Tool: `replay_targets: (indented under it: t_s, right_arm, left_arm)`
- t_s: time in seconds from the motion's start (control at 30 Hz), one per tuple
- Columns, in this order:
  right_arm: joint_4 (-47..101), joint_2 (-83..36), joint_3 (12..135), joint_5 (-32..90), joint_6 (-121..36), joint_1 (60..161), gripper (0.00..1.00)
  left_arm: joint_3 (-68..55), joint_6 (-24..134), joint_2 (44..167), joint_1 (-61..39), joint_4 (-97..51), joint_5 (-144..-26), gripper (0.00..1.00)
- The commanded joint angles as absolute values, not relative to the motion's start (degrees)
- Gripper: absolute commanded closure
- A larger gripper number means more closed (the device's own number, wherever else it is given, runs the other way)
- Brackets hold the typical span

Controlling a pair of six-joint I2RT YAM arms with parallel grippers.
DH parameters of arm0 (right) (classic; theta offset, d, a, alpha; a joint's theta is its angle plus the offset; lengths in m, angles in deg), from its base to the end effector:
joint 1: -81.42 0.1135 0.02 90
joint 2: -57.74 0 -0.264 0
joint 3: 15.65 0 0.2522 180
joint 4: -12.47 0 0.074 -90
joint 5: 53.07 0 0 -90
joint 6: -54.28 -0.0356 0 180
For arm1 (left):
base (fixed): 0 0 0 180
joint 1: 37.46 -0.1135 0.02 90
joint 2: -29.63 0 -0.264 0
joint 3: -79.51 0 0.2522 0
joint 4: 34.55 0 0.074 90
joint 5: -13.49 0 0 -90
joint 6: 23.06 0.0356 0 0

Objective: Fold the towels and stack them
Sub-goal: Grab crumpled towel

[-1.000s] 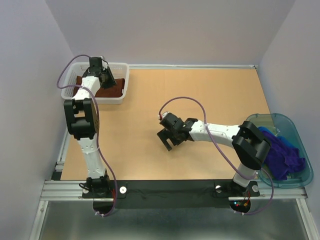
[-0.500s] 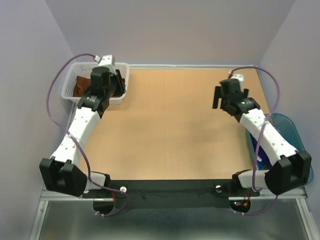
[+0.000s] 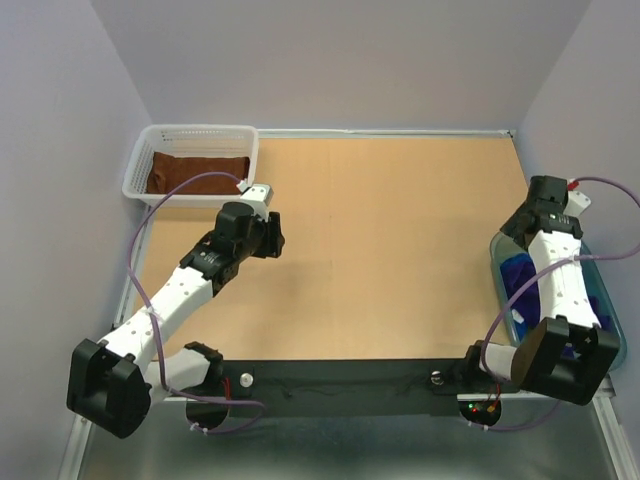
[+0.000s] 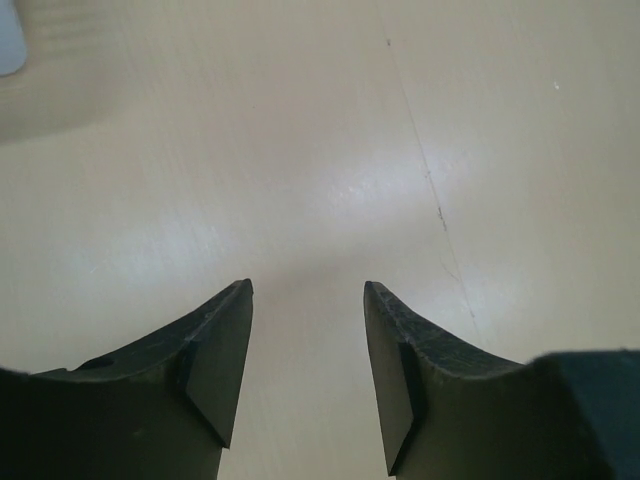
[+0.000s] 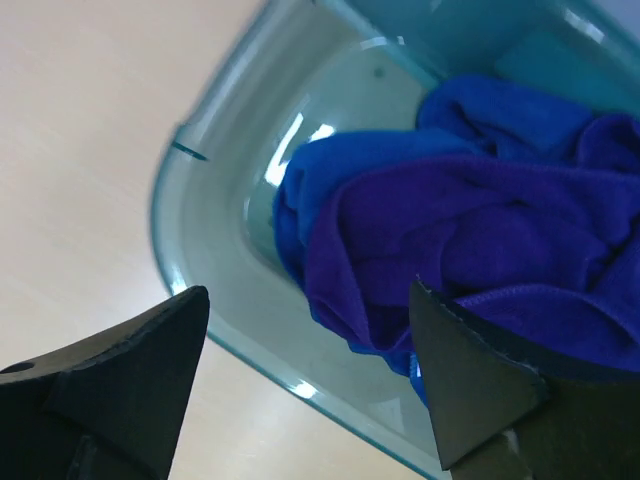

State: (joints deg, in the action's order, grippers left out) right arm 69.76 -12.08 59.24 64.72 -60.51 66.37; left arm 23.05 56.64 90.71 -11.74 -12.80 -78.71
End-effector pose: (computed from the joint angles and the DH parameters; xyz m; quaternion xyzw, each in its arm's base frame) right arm 0.2321 -0.0796 0.3002 0.3860 0.8370 -0.1997 0.3324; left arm 0.2173 -0.1062 0.2756 0.1240 0.8406 -0.1785 0.4962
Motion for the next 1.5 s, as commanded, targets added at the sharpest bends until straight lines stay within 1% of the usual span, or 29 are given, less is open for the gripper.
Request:
replay_targets:
  t_s: [0.0,0.03,0.07,0.2,0.23,0.4,0.43,0.5,0.53,0.6,0.67,0.7,0.73,0.77,0.8,0.93,1.03,1.2,1.23,1.27,1.3,1.33,1.4,1.43,1.47]
  right_arm:
    - [67.11,-12.49,55.08,61.46,-66.21,63.32,0.18]
    - [66.49,-12.57,54.28,61.19,-67.17,62.79,0.21]
    - [65.1,-12.92,52.62,60.67,-67.53,62.17,0.22]
    - [61.84,-14.42,49.01,60.66,-69.64,61.03,0.28]
    - [60.61,-14.59,48.39,60.75,-69.99,60.68,0.32]
    - [56.3,-15.3,44.35,57.42,-70.34,58.83,0.4]
    - [55.68,-15.82,44.0,57.15,-70.52,58.74,0.44]
    - [54.45,-16.09,43.38,56.18,-70.7,58.65,0.49]
    - [53.75,-16.26,43.29,55.83,-70.78,58.65,0.53]
    - [53.39,-16.53,43.2,55.21,-70.87,58.65,0.57]
    - [53.22,-16.53,43.29,55.13,-70.7,58.65,0.69]
    - [53.3,-16.44,43.29,55.47,-70.61,58.65,0.78]
    - [53.3,-16.01,43.46,55.82,-70.61,58.65,0.9]
    - [53.3,-14.78,43.64,56.18,-70.52,58.65,0.97]
    - [53.3,-14.07,43.82,56.61,-70.61,58.65,0.99]
    - [53.74,-8.81,46.27,58.2,-70.17,58.65,1.0]
    - [54.01,-4.07,50.31,59.26,-69.21,58.65,0.99]
    - [53.22,-1.67,61.81,56.63,-64.12,58.65,1.0]
    - [52.95,-2.37,66.97,52.79,-62.1,58.74,1.0]
    - [52.78,-4.12,69.28,47.44,-61.13,58.74,1.0]
    - [52.6,-5.35,72.18,47.39,-60.42,58.74,1.0]
    - [52.51,-6.58,76.99,41.56,-59.37,58.74,1.0]
    - [52.34,-10.63,82.29,35.12,-59.01,59.09,0.99]
    - [52.34,-12.03,84.49,29.26,-59.01,59.35,1.0]
    - [52.08,-13.61,89.3,26.59,-59.27,59.62,0.99]
  left_arm:
    - [23.21,57.8,89.05,-11.88,-19.29,-77.04,0.39]
    - [23.38,57.8,89.05,-11.8,-19.38,-76.95,0.38]
    - [23.38,57.71,88.96,-11.8,-19.29,-74.34,0.36]
    - [23.82,57.54,89.22,-11.8,-19.56,-72.73,0.31]
    - [23.82,57.62,89.92,-11.8,-19.56,-72.64,0.3]
    - [24.0,57.71,90.63,-11.8,-19.82,-70.89,0.3]
    - [24.08,57.63,90.63,-11.88,-19.99,-70.71,0.29]
    - [24.35,57.63,90.72,-11.8,-20.26,-69.92,0.3]
    - [24.35,57.63,90.89,-11.8,-20.43,-69.48,0.3]
    - [24.35,57.8,91.33,-11.88,-20.35,-69.22,0.29]
    - [24.17,57.71,92.12,-11.8,-20.44,-68.95,0.29]
    - [24.26,57.8,92.3,-11.8,-20.44,-68.86,0.3]
    - [24.17,57.8,92.39,-11.88,-20.35,-68.86,0.29]
    - [24.17,57.71,92.48,-11.8,-20.44,-68.69,0.29]
    - [24.17,57.71,92.48,-11.8,-20.52,-68.6,0.3]
    - [24.26,57.71,92.91,-11.71,-20.44,-67.99,0.29]
    - [24.26,57.71,93.35,-11.71,-20.52,-67.9,0.29]
    - [24.09,57.62,93.88,-11.71,-20.44,-67.98,0.29]
    - [24.0,57.63,93.97,-11.71,-20.52,-68.07,0.29]
    - [23.91,57.63,93.97,-11.71,-20.52,-67.98,0.29]
    - [23.91,57.63,94.06,-11.71,-20.52,-67.9,0.29]
    - [23.82,57.63,94.15,-11.79,-20.52,-67.81,0.29]
    - [23.73,57.63,94.15,-11.71,-20.44,-67.72,0.29]
    - [23.82,57.54,94.23,-11.71,-20.52,-67.63,0.29]
    - [23.82,57.62,94.23,-11.71,-20.52,-67.55,0.28]
